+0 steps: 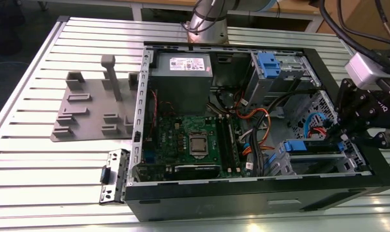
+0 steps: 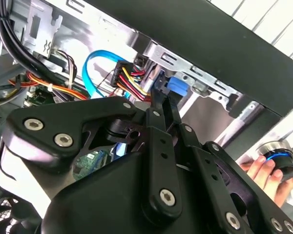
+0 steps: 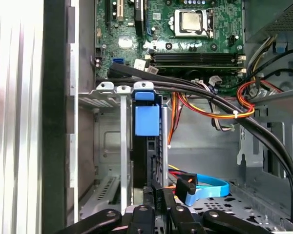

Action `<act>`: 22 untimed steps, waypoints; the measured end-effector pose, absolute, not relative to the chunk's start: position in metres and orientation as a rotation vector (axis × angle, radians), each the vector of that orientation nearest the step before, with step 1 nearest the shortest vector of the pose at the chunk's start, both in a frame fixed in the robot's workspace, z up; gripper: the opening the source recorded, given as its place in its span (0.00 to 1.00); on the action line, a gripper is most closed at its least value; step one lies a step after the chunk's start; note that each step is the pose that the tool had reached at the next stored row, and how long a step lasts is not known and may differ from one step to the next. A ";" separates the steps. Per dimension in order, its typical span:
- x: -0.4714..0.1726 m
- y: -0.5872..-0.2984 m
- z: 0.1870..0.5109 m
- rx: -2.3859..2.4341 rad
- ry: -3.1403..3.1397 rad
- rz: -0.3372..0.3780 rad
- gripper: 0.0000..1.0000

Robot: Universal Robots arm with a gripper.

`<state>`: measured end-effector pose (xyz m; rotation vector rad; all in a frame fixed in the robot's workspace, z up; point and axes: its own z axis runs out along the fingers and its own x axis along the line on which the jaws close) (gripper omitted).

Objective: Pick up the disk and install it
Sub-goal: 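Insert the first disk wire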

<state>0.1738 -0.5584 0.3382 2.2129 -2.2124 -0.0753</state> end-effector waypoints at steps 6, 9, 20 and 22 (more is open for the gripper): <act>0.173 -0.557 0.335 2.214 -2.213 -0.077 0.19; 0.172 -0.557 0.333 2.213 -2.213 -0.077 0.19; 0.171 -0.557 0.328 2.213 -2.213 -0.077 0.19; 0.170 -0.557 0.327 2.213 -2.213 -0.077 0.19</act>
